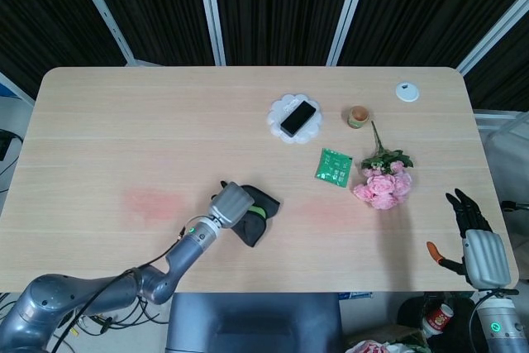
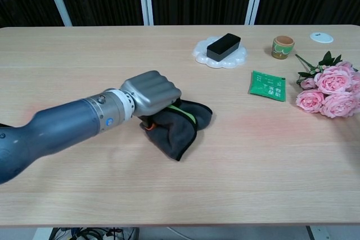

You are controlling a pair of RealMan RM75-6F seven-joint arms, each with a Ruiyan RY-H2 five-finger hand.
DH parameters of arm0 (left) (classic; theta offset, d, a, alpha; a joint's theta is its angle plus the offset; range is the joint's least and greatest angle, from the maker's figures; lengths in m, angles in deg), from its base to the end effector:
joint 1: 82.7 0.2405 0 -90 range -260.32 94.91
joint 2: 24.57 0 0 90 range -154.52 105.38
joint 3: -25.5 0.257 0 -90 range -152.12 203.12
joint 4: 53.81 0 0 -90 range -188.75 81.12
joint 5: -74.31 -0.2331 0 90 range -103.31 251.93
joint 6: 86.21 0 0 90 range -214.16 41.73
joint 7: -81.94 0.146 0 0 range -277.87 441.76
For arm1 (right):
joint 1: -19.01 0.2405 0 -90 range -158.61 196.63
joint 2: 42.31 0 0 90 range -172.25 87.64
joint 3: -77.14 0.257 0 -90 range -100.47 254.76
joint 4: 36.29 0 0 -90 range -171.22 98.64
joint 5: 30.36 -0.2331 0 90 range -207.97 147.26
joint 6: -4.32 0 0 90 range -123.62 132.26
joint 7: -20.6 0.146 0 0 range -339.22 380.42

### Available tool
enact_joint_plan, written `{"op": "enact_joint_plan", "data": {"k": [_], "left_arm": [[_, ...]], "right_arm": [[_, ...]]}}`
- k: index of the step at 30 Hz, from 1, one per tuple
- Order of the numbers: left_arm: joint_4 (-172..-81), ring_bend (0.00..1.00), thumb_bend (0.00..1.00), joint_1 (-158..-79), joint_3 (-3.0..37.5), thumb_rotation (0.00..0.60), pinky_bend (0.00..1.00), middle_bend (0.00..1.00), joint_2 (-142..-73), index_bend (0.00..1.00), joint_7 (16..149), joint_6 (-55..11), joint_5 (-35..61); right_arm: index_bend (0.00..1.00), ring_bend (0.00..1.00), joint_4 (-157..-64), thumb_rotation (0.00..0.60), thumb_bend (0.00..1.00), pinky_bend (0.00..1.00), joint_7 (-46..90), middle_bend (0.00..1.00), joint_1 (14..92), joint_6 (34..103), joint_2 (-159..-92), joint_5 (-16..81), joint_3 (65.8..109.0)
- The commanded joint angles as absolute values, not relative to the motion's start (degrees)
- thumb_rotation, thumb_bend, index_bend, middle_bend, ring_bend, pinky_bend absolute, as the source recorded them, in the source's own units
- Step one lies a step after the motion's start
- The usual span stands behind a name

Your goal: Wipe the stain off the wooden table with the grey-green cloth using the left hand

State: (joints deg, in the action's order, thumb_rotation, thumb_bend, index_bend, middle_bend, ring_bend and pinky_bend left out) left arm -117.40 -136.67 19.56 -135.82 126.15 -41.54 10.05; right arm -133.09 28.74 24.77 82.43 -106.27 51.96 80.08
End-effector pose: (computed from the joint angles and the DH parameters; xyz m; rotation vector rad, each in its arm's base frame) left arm -0.0892 0.3286 -0.1739 -2.2811 -0.3830 -0.6220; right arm -0.3151 -0.1875 0.1180 1.3264 -1.1814 0.9748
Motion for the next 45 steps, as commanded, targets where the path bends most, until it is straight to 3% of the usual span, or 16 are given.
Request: {"op": "enact_joint_plan", "data": {"k": [1, 12, 32, 45], "left_arm": [[-118.0, 0.63, 0.61, -137.2, 19.5, 0.6, 0.7, 0.73, -137.1, 0.72, 126.8, -41.2, 10.0], [-113.2, 0.63, 0.61, -137.7, 18.0, 0.6, 0.7, 0.73, -137.6, 0.72, 130.4, -40.6, 13.5], [-110.8, 0.63, 0.61, -129.6, 20.7, 0.6, 0.7, 0.73, -121.6, 0.72, 129.4, -38.5, 18.9], [-116.6, 0.63, 0.61, -125.8, 24.1, 0.6, 0.7, 0.73, -117.1, 0.72, 122.8, -37.0, 13.3]], "right_arm": [[0.0, 0.0, -133.1, 0.6, 0.21, 0.19, 28.8, 0.0, 24.8, 82.4, -106.3, 52.0, 80.0], [0.0, 0.0, -132.9, 0.6, 0.21, 0.19, 29.2, 0.0, 24.6, 82.8, -106.2, 52.3, 80.0], [0.0, 0.0, -133.0, 0.6, 0.21, 0.19, 28.8, 0.0, 24.6, 83.2, -106.5, 53.0, 79.8], [0.0, 0.0, -133.0, 0.6, 0.22, 0.19, 28.3, 0.0, 24.6, 83.2, -106.6, 53.0, 79.9]]}}
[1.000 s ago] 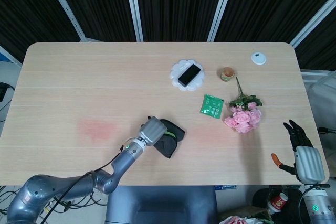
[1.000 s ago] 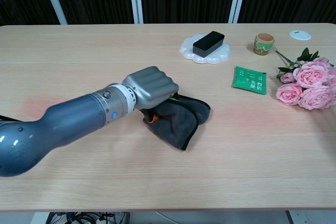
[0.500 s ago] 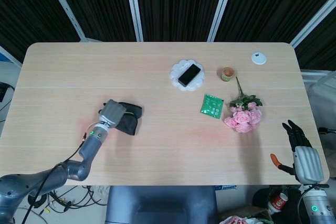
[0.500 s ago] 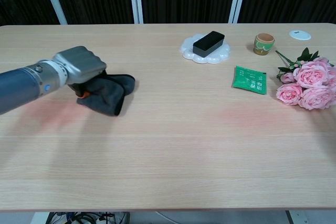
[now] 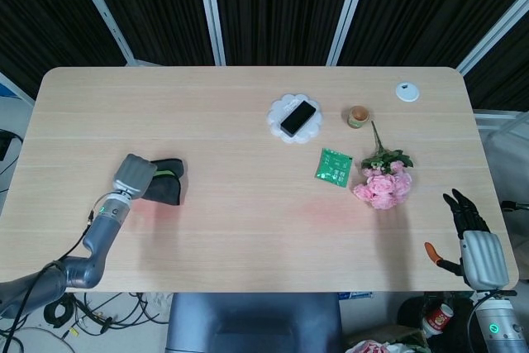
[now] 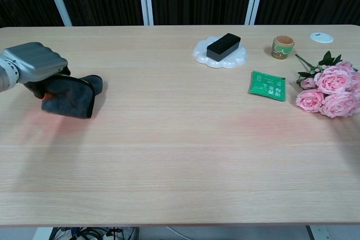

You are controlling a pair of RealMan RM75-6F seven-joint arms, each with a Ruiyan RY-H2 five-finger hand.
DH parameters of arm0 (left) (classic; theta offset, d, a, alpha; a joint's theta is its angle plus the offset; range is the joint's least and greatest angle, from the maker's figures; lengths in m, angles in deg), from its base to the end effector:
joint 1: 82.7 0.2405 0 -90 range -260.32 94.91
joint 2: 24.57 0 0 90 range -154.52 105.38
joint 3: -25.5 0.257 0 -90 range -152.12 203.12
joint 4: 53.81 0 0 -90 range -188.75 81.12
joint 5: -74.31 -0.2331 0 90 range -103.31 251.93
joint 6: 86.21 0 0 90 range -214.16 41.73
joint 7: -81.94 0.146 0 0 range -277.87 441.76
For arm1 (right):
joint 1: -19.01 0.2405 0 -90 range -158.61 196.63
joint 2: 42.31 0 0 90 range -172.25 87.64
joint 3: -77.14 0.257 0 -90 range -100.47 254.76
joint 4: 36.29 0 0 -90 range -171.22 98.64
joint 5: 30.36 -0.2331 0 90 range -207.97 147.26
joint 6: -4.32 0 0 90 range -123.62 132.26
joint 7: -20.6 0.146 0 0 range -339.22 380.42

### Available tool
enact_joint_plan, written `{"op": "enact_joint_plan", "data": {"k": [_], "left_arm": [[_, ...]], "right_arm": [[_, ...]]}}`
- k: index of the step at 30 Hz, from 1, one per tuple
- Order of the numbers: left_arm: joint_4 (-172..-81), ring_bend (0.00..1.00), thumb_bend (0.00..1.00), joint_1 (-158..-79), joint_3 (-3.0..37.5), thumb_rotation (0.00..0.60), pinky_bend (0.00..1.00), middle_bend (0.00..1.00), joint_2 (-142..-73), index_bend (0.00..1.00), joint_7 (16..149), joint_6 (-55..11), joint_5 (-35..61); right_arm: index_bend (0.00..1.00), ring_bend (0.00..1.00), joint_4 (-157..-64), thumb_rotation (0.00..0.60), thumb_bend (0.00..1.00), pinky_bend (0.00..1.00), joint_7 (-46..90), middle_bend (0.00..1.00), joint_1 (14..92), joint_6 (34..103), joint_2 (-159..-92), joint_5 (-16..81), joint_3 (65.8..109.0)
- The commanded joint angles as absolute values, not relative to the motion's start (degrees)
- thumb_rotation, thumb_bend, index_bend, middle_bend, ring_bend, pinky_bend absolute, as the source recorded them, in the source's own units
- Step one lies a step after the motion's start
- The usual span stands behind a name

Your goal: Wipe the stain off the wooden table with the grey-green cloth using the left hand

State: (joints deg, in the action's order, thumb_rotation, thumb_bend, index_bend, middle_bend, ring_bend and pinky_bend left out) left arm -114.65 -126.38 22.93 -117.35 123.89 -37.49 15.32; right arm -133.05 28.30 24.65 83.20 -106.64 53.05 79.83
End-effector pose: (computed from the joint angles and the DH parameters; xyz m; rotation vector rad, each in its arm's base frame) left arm -0.2553 0.3899 -0.0375 -1.9324 -0.4405 -0.2815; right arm -0.3121 -0.1860 0.1163 1.3399 -1.1664 0.9861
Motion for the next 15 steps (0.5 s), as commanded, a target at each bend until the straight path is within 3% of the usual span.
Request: {"op": "enact_joint_plan", "data": {"k": [1, 15], "left_arm": [[-117.5, 0.63, 0.61, -125.7, 24.6, 0.6, 0.7, 0.73, -117.2, 0.72, 122.6, -36.8, 12.4], [-128.7, 0.63, 0.61, -126.6, 27.2, 0.6, 0.7, 0.73, -120.7, 0.72, 123.5, -35.4, 4.5]], "right_arm": [[0.0, 0.0, -133.0, 0.6, 0.21, 0.19, 28.3, 0.0, 24.6, 83.3, -106.6, 53.0, 79.9], [0.0, 0.0, -133.0, 0.6, 0.22, 0.19, 27.8, 0.0, 24.7, 83.3, -106.7, 53.2, 79.8]]}}
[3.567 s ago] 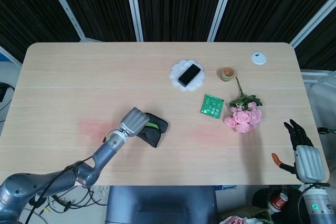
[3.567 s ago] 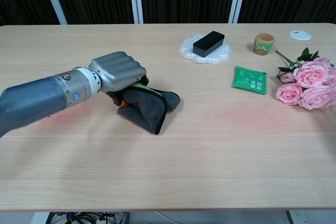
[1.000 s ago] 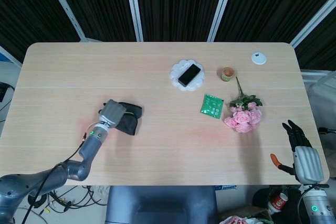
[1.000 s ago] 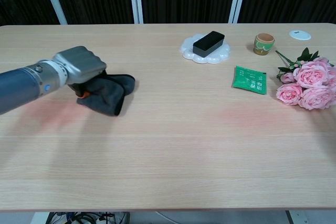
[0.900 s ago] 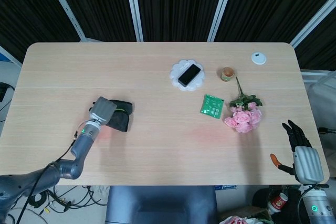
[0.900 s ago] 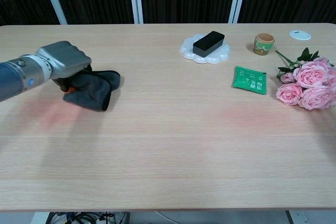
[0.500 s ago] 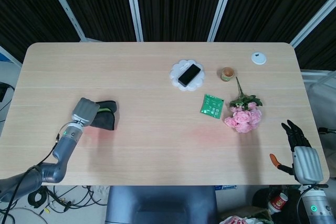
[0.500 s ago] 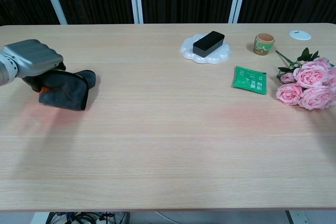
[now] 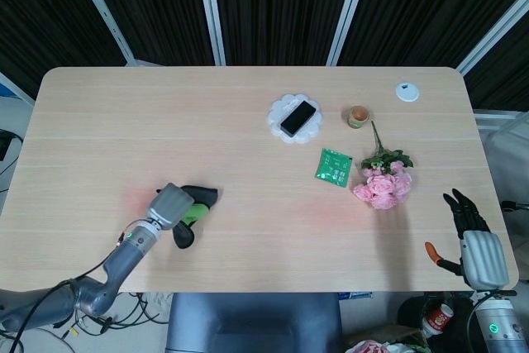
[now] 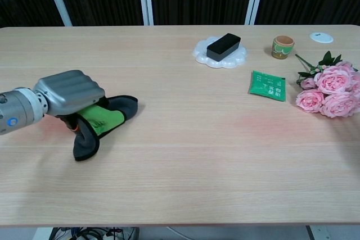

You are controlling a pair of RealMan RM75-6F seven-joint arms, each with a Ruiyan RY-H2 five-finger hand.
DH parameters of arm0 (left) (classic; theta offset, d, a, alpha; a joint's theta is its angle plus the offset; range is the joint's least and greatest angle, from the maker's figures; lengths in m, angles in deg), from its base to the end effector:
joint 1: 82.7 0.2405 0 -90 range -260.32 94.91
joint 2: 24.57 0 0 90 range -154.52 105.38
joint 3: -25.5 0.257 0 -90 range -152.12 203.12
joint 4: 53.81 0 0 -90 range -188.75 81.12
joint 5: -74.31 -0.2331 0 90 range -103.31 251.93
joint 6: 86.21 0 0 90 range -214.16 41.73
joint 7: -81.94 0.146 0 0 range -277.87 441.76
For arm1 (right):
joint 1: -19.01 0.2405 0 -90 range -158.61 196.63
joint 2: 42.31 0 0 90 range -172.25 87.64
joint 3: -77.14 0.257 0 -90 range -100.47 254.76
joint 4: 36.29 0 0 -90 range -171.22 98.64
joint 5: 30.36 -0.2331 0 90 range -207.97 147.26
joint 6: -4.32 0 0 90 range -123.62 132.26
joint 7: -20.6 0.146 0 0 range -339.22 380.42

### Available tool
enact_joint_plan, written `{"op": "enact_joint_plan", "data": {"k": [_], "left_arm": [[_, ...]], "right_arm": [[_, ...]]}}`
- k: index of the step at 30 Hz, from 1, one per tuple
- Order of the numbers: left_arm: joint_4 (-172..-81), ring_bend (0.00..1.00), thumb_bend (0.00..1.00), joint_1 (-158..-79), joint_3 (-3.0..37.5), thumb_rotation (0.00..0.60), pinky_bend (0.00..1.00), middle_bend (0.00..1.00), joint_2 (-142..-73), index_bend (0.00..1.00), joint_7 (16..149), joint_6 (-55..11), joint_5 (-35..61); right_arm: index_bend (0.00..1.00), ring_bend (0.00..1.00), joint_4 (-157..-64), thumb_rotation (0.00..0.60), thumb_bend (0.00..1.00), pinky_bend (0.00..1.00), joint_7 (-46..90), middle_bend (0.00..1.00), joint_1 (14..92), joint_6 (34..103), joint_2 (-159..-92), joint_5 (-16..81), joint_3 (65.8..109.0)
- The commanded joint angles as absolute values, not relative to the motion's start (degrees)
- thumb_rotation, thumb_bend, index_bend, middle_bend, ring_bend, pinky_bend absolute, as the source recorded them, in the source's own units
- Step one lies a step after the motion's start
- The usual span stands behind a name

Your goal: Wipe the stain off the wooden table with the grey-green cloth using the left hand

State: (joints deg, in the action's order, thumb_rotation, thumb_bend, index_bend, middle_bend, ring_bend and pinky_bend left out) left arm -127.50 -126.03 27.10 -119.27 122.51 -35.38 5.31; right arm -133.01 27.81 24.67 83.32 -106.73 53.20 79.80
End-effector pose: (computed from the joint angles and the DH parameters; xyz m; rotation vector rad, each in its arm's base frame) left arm -0.1960 0.3185 -0.0939 -2.1963 -0.4132 -0.4794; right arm -0.3116 -0.1860 0.1159 1.3454 -1.1580 0.9830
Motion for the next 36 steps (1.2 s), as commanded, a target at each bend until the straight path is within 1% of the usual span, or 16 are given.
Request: {"op": "enact_joint_plan", "data": {"k": [1, 6, 12, 17, 22, 25, 27, 28, 29, 30, 33, 34, 35, 36], "left_arm": [[-128.8, 0.63, 0.61, -126.8, 27.0, 0.6, 0.7, 0.73, -121.3, 0.72, 123.9, -35.4, 4.5], [-127.9, 0.63, 0.61, -128.4, 24.3, 0.6, 0.7, 0.73, -124.1, 0.72, 126.0, -35.1, 5.5], [-124.8, 0.63, 0.61, -131.3, 19.2, 0.6, 0.7, 0.73, -126.4, 0.72, 128.6, -34.5, 7.9], [-120.5, 0.62, 0.6, -133.9, 14.4, 0.6, 0.7, 0.72, -127.8, 0.71, 129.9, -34.3, 11.1], [-116.3, 0.6, 0.57, -135.6, 10.0, 0.6, 0.69, 0.69, -128.0, 0.68, 130.1, -33.2, 14.4], [-114.7, 0.57, 0.52, -135.9, 8.3, 0.6, 0.67, 0.66, -127.5, 0.65, 130.4, -32.5, 16.2], [-114.2, 0.51, 0.46, -135.8, 7.7, 0.6, 0.63, 0.59, -126.9, 0.58, 130.6, -32.2, 17.3], [-114.1, 0.44, 0.41, -135.6, 7.5, 0.6, 0.57, 0.52, -126.5, 0.51, 130.6, -32.2, 18.0], [-114.1, 0.37, 0.35, -135.4, 7.4, 0.6, 0.5, 0.43, -126.0, 0.42, 130.6, -32.4, 18.5], [-114.1, 0.32, 0.31, -135.2, 7.5, 0.6, 0.44, 0.36, -125.5, 0.36, 130.8, -32.6, 19.2], [-114.2, 0.21, 0.2, -134.5, 7.6, 0.6, 0.33, 0.21, -124.3, 0.24, 132.5, -33.2, 22.1], [-114.1, 0.15, 0.16, -134.3, 7.6, 0.6, 0.27, 0.14, -124.1, 0.18, 133.4, -32.7, 22.9], [-113.9, 0.12, 0.14, -134.1, 7.7, 0.6, 0.24, 0.1, -124.0, 0.15, 134.4, -32.1, 23.8], [-113.8, 0.06, 0.1, -133.9, 7.7, 0.6, 0.18, 0.04, -124.0, 0.08, 135.6, -31.6, 24.9]], "right_arm": [[0.0, 0.0, -133.0, 0.6, 0.22, 0.19, 27.8, 0.0, 24.7, 83.4, -106.7, 53.3, 79.8], [0.0, 0.0, -133.1, 0.6, 0.22, 0.19, 28.0, 0.0, 24.5, 83.6, -106.6, 53.4, 79.8], [0.0, 0.0, -132.9, 0.6, 0.22, 0.19, 28.1, 0.0, 24.7, 83.5, -106.7, 53.5, 79.8], [0.0, 0.0, -132.9, 0.6, 0.22, 0.19, 28.2, 0.0, 24.6, 83.6, -106.6, 53.4, 79.9], [0.0, 0.0, -132.9, 0.6, 0.22, 0.19, 28.4, 0.0, 24.6, 83.6, -106.6, 53.2, 80.0], [0.0, 0.0, -132.9, 0.6, 0.22, 0.19, 28.4, 0.0, 24.7, 83.5, -106.6, 53.1, 80.0], [0.0, 0.0, -132.9, 0.6, 0.22, 0.19, 28.3, 0.0, 24.7, 83.4, -106.6, 53.1, 80.0], [0.0, 0.0, -132.9, 0.6, 0.22, 0.19, 28.2, 0.0, 24.8, 83.3, -106.6, 53.1, 80.0], [0.0, 0.0, -132.9, 0.6, 0.22, 0.19, 28.2, 0.0, 24.8, 83.2, -106.7, 53.2, 79.9], [0.0, 0.0, -133.0, 0.6, 0.22, 0.19, 28.1, 0.0, 24.8, 83.2, -106.7, 53.2, 79.9], [0.0, 0.0, -133.1, 0.6, 0.22, 0.19, 27.8, 0.0, 24.8, 83.2, -106.7, 53.2, 79.8], [0.0, 0.0, -133.1, 0.6, 0.22, 0.19, 27.8, 0.0, 24.8, 83.2, -106.7, 53.2, 79.8], [0.0, 0.0, -133.2, 0.6, 0.22, 0.19, 27.8, 0.0, 24.7, 83.3, -106.7, 53.2, 79.8], [0.0, 0.0, -133.2, 0.6, 0.22, 0.19, 27.8, 0.0, 24.7, 83.4, -106.6, 53.2, 79.8]]}}
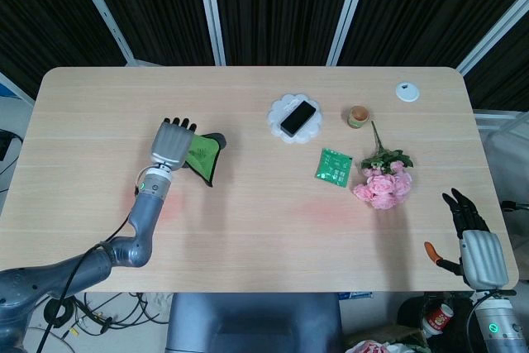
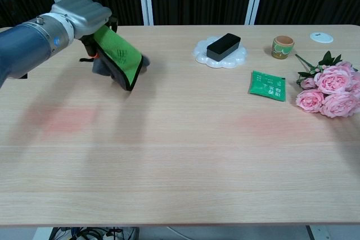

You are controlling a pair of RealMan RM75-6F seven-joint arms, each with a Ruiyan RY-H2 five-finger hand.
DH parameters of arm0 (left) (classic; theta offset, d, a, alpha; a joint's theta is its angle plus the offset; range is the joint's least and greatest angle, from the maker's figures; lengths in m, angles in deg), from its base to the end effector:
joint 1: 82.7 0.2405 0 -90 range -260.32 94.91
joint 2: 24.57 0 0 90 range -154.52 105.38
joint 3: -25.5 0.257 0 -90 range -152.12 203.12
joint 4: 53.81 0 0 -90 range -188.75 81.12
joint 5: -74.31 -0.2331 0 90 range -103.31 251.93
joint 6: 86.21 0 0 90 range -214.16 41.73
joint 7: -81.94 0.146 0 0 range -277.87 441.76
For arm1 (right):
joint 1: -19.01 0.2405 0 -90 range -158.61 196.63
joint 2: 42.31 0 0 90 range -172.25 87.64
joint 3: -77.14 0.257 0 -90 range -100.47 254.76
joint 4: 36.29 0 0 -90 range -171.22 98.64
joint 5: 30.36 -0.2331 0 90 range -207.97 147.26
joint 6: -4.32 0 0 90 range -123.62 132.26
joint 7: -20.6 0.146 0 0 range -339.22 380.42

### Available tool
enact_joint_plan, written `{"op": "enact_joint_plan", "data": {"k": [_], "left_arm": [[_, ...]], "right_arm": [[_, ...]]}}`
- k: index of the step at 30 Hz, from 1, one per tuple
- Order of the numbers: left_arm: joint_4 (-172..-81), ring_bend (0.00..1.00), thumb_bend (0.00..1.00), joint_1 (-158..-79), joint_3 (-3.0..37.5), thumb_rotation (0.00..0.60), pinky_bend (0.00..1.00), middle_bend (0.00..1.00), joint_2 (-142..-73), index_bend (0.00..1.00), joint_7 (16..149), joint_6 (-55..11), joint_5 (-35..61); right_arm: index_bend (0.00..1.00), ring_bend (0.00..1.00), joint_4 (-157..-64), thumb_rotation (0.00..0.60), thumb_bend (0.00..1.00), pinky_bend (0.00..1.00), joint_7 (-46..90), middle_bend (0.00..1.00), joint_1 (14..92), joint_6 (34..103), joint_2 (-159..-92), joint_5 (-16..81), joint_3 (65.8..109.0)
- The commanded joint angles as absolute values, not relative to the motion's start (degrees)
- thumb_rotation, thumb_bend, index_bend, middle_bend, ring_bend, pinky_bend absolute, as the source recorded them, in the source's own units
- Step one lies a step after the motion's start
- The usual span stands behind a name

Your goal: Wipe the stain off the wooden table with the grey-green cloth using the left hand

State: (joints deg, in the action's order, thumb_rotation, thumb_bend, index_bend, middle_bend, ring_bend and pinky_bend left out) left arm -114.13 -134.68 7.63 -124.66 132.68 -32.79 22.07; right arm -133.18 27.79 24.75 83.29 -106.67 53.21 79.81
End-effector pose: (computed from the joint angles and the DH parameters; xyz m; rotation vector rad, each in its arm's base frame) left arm -0.1398 0.4429 -0.0425 -1.7368 -0.4516 -0.5319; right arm -0.3107 -0.1864 0.1159 1.3465 -1.1587 0.9851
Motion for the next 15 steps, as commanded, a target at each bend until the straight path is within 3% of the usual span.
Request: {"op": "enact_joint_plan", "data": {"k": [1, 8, 15], "left_arm": [[-113.8, 0.03, 0.08, -133.6, 7.7, 0.6, 0.13, 0.01, -123.9, 0.03, 136.9, -31.1, 26.3], [-117.5, 0.0, 0.05, -131.3, 7.9, 0.6, 0.09, 0.0, -120.9, 0.0, 138.9, -27.1, 29.2], [-126.2, 0.0, 0.05, -125.7, 9.5, 0.6, 0.07, 0.0, -113.3, 0.0, 133.8, -23.0, 27.4]], "right_arm": [[0.0, 0.0, -133.3, 0.6, 0.22, 0.19, 27.9, 0.0, 24.7, 83.5, -106.6, 53.1, 79.9], [0.0, 0.0, -133.2, 0.6, 0.22, 0.19, 28.1, 0.0, 24.6, 83.5, -106.5, 53.2, 79.9], [0.0, 0.0, -133.1, 0.6, 0.22, 0.19, 28.3, 0.0, 24.6, 83.5, -106.3, 53.3, 79.8]]}}
